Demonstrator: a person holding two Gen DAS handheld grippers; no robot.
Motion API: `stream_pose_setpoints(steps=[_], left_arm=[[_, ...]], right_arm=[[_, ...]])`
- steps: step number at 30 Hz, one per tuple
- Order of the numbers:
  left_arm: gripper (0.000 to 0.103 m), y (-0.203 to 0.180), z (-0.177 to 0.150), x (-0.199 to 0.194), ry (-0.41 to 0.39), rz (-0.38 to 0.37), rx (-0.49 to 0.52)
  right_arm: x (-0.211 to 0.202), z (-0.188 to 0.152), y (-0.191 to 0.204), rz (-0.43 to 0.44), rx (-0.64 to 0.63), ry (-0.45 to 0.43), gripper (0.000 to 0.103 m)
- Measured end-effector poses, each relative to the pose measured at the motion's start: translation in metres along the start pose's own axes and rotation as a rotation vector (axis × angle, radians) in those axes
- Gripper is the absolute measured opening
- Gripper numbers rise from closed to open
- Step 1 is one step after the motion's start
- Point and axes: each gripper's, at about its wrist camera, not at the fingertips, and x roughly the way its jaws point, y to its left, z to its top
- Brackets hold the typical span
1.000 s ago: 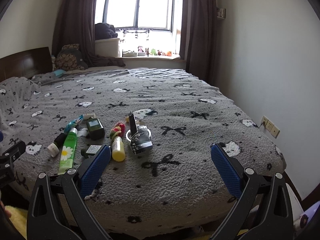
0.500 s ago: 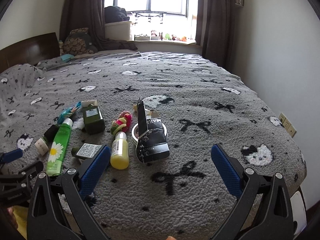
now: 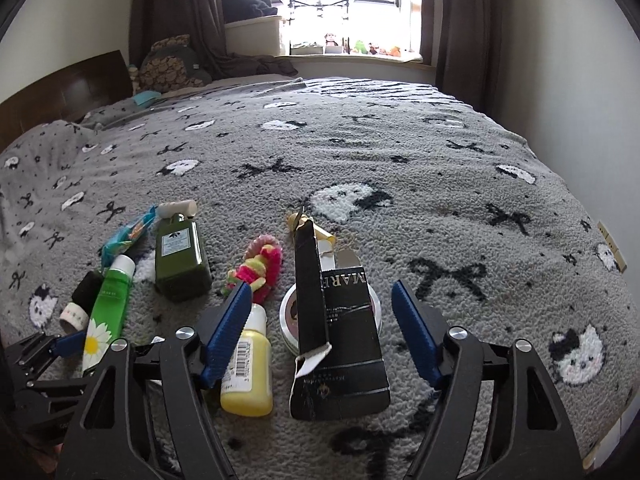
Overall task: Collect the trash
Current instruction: 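Grasp the black box with the right tool while the left tool grasps the green tube, then carry the green tube and black box down to the bin beside the bed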
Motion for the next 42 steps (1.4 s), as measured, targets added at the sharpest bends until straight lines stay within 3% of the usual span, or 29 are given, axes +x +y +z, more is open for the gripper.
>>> stream_pose_setpoints(steps=[4,7,9,14,18,32,42], left_arm=[[0.059,0.001,0.015,0.011,-0.011,0.008,0.003],[0.04,0.002,0.024,0.014,-0.02,0.005,0.005],[0.024,0.004,0.028,0.017,-0.017,0.005,0.002],[0.02,0.002,0.027,0.02,-0.012,0.015,0.021],[0.017,-0.001,0.021,0.017,-0.007,0.012,0.028],[0.01,-0.01,0.001,-0.017,-0.036,-0.013,0.06],[0.01,-0.026,-0.013,-0.085,-0.144,-0.024,0.098]], right_arm=[[0.017,0.006,0.003,0.005,-0.033,0.022,0.052],[0.025,0.008,0.002,0.01,-0.043,0.037,0.038],[0.03,0.008,0.002,0.014,-0.044,0.049,0.034],[0.035,0.006,0.002,-0.001,-0.058,0.061,0.015],[0.031,0.003,0.004,-0.006,-0.075,0.06,0.007],[-0.016,0.0,-0.001,-0.026,-0.066,-0.014,0.006],[-0.085,-0.009,0.0,-0.007,-0.055,-0.101,0.006]])
